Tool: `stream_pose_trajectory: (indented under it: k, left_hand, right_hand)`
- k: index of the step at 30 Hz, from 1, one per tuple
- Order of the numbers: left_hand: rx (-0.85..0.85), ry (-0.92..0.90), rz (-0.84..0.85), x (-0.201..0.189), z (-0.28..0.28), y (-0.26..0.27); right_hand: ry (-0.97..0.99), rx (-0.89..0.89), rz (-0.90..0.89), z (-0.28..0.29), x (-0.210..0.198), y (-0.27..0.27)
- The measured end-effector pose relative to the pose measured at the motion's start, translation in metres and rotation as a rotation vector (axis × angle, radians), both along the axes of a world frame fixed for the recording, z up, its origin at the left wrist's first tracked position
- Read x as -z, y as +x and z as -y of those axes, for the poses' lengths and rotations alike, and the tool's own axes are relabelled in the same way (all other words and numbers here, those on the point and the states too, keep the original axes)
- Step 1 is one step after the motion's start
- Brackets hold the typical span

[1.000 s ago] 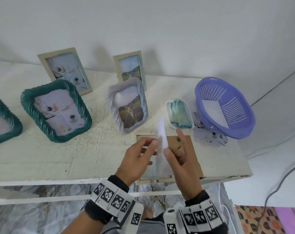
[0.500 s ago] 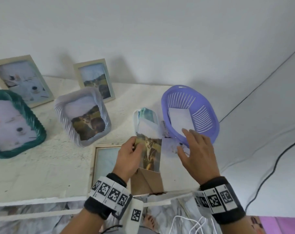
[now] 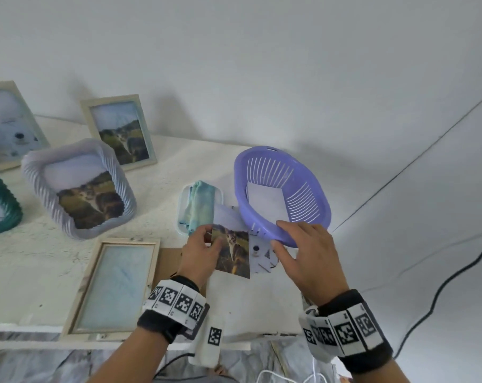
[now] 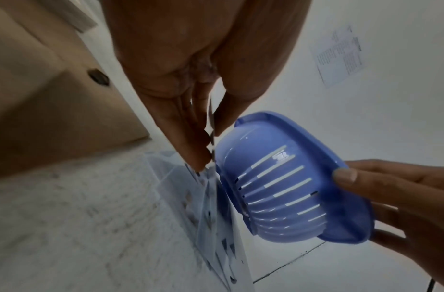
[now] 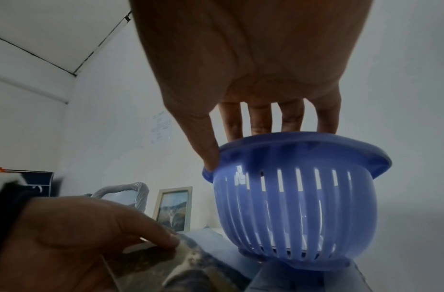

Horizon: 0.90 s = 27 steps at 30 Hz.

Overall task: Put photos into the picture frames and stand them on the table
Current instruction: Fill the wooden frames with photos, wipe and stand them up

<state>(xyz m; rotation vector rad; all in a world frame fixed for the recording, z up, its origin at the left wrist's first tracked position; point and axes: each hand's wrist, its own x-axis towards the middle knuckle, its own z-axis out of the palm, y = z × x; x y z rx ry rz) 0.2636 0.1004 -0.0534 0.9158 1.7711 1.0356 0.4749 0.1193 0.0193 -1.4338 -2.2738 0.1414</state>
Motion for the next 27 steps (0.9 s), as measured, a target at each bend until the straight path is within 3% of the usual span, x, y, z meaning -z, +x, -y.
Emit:
stream_pose_trajectory:
  k: [7,14,16,21,27]
  left_hand:
    - [0.023,-0.030,-0.050,0.005,-0.023,0.022]
    - [0.159,0.057,-0.339,-0.007,-0.016,0.021]
    - [0.104,0.119,-0.253,-0.012,-0.015,0.018]
    - [0.004,0.172,0.187,-0.029,-0.011,0.015]
    - [0.012,0.183,0.197,-0.028,-0.014,0.015]
  right_hand:
    - [0.015,-0.024,-0.008,0.006,0.006,0.000]
    - [-0.031,-0.059,0.114,0.014,0.018,-0.003]
    - [-0.067,-0.077,0.134,0.013,0.017,-0.003]
    - [-0.295,-0.160,0.071,-0.004,-0.002,-0.001]
    - [-0.411,-0.154,0.127,-0.075,-0.056,-0.013]
